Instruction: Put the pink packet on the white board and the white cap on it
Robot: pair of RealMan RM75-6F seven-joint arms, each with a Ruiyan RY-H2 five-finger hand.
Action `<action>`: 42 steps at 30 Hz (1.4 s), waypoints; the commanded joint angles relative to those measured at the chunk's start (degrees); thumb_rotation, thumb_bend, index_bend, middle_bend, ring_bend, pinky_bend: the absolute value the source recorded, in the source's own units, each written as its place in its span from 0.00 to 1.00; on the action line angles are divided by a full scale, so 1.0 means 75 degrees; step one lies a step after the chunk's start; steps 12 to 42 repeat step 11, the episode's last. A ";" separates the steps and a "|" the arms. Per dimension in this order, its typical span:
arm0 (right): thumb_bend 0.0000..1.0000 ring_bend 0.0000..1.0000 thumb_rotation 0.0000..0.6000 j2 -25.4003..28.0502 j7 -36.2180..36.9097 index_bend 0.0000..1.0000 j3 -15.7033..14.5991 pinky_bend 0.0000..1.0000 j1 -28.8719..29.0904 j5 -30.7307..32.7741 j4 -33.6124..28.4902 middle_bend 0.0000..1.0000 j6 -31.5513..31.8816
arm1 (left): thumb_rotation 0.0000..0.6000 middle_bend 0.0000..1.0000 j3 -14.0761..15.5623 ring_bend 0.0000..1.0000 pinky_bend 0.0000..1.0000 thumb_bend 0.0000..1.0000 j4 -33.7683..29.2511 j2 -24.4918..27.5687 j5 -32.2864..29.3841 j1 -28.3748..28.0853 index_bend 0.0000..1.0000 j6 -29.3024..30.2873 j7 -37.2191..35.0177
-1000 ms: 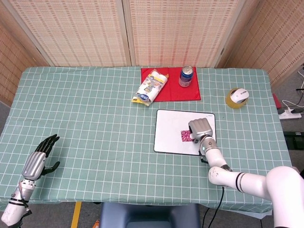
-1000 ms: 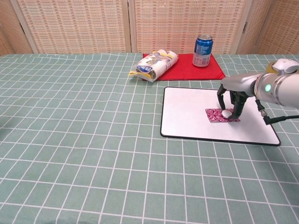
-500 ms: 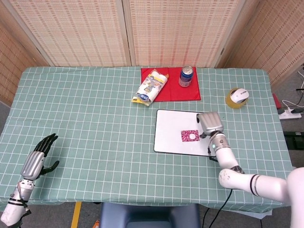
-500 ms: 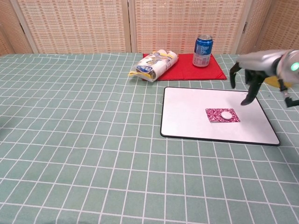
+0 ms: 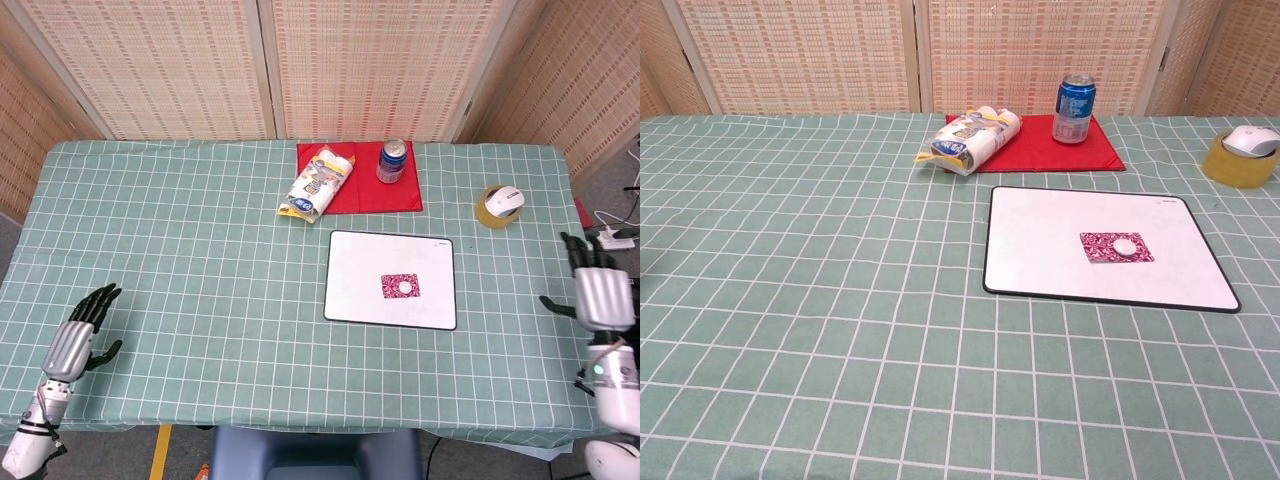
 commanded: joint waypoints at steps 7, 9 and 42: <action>0.00 0.00 0.54 -0.1596 0.3299 0.00 0.0383 0.00 -0.1367 -0.1226 0.3740 0.00 0.0418 | 1.00 0.00 -0.0079 0.00 0.10 0.28 0.0017 -0.0047 -0.0085 0.0026 0.00 0.0007 0.0134; 0.00 0.00 0.54 -0.1695 0.3270 0.00 0.0435 0.00 -0.1358 -0.1332 0.3947 0.00 0.0359 | 1.00 0.00 -0.0083 0.00 0.10 0.28 0.0030 -0.0054 -0.0082 0.0024 0.00 0.0015 0.0180; 0.00 0.00 0.54 -0.1730 0.3286 0.00 0.0502 0.00 -0.1357 -0.1390 0.4043 0.00 0.0159 | 1.00 0.00 -0.0061 0.00 0.10 0.28 0.0063 -0.0064 -0.0073 0.0013 0.00 -0.0039 0.0219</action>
